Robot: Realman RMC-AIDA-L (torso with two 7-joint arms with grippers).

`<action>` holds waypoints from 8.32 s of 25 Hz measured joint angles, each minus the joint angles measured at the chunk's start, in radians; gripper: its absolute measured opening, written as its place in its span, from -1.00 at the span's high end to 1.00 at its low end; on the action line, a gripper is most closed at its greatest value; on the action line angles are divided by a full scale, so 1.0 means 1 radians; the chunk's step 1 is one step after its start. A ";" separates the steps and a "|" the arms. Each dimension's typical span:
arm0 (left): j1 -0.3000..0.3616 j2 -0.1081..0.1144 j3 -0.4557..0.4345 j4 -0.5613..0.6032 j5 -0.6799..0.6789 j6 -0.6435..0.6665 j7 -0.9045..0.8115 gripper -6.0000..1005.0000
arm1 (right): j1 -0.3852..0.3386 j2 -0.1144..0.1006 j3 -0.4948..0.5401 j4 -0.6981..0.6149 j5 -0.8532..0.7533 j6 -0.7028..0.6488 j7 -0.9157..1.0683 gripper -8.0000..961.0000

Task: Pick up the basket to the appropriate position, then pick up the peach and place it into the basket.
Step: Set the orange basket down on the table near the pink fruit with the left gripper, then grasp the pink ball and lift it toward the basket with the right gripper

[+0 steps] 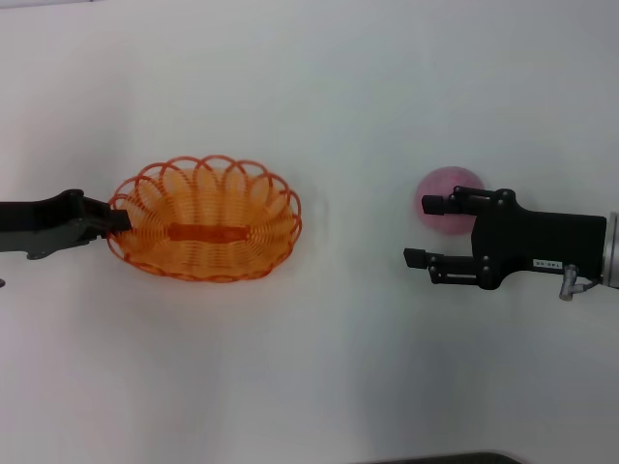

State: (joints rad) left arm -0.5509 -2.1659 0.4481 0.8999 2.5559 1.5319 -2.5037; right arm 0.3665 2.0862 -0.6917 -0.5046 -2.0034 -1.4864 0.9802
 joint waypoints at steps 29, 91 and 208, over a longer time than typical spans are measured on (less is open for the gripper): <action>0.026 0.017 0.022 0.089 -0.061 0.042 0.083 -0.68 | 0.004 0.000 0.000 0.000 0.000 0.000 0.002 -0.62; 0.341 -0.004 -0.028 -0.079 -0.309 0.188 1.430 -0.65 | -0.004 0.000 0.001 -0.003 0.000 -0.011 -0.008 -0.62; 0.338 0.000 -0.039 -0.065 -0.302 0.166 1.410 0.11 | 0.351 0.002 -0.423 -0.484 -0.648 -0.023 1.298 0.07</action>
State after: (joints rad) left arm -0.2125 -2.1660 0.4086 0.8345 2.2535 1.6983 -1.0937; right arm 0.7173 2.0884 -1.1147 -0.9890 -2.6513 -1.5089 2.2787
